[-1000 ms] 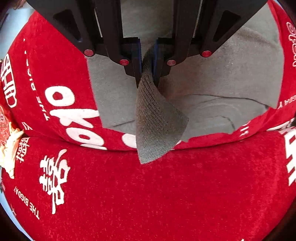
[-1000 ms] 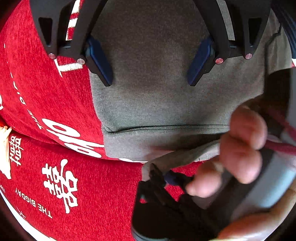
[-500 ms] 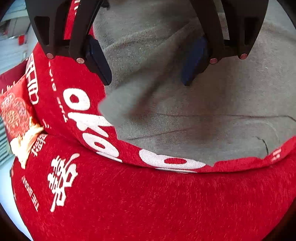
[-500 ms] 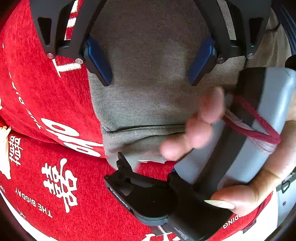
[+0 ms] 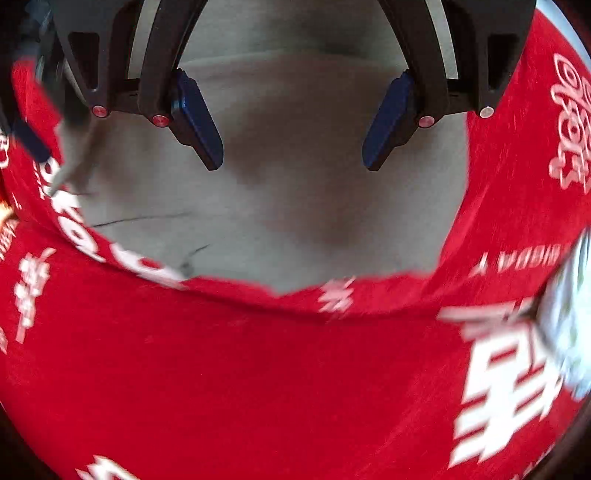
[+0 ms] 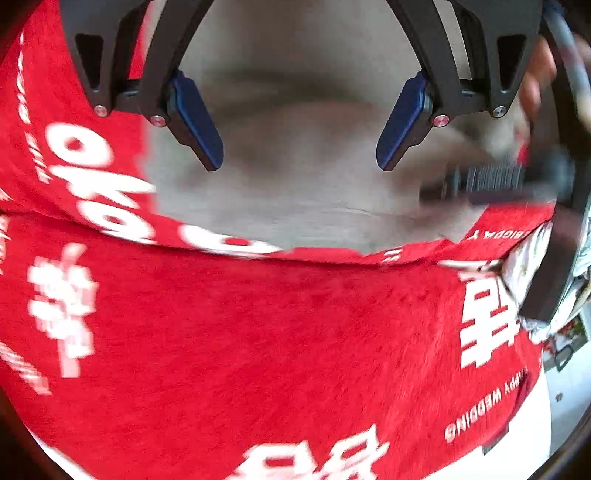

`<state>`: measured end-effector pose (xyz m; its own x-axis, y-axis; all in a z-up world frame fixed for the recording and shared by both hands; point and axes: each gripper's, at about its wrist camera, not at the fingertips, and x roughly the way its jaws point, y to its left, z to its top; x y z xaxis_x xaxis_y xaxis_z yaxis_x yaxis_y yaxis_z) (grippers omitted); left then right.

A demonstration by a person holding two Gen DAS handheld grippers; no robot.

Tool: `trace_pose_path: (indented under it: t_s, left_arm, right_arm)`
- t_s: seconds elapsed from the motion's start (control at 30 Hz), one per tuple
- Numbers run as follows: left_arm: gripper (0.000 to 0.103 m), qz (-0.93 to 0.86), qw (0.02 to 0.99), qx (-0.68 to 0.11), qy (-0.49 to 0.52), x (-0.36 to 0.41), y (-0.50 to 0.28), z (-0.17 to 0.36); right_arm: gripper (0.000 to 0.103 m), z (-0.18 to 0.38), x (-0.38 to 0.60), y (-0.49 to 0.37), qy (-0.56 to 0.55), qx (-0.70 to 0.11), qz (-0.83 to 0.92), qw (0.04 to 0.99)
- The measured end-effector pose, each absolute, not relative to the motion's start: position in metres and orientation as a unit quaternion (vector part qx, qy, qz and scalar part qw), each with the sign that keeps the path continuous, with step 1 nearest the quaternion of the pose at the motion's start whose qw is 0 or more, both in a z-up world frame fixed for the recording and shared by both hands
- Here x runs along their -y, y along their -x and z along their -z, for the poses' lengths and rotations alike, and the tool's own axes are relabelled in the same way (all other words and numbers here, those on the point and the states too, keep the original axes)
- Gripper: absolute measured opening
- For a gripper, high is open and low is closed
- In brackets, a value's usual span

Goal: Fold small clothes

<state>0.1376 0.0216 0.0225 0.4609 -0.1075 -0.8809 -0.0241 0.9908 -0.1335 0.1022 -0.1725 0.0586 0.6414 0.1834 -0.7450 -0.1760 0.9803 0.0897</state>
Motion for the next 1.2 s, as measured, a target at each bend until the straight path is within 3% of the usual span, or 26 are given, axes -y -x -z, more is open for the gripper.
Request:
trace_pose_path:
  t_s: [0.2,0.5,0.67,0.87,1.2]
  left_arm:
    - [0.079,0.035,0.853,-0.520,0.041,-0.033,-0.120,-0.003]
    - [0.079,0.080,0.860,-0.503,0.036,-0.011,-0.085,-0.012]
    - [0.079,0.079,0.857,-0.510,-0.012,0.008,-0.058,0.004]
    - [0.083,0.083,0.872,-0.481,-0.030,0.005,-0.018,0.002]
    - [0.084,0.083,0.887,-0.453,-0.035,-0.003,0.047,0.002]
  right_arm:
    - [0.087,-0.003,0.176,-0.132,0.026,-0.507,-0.034,0.861]
    - [0.088,-0.036,0.212,-0.053,-0.021,-0.443,0.006,0.896]
    - [0.088,-0.006,0.182,-0.035,0.009,-0.486,-0.017,0.874]
    - [0.098,0.000,0.178,0.014,0.016,-0.452,-0.002,0.892]
    - [0.098,-0.001,0.178,0.079,0.023,-0.424,-0.008,0.906]
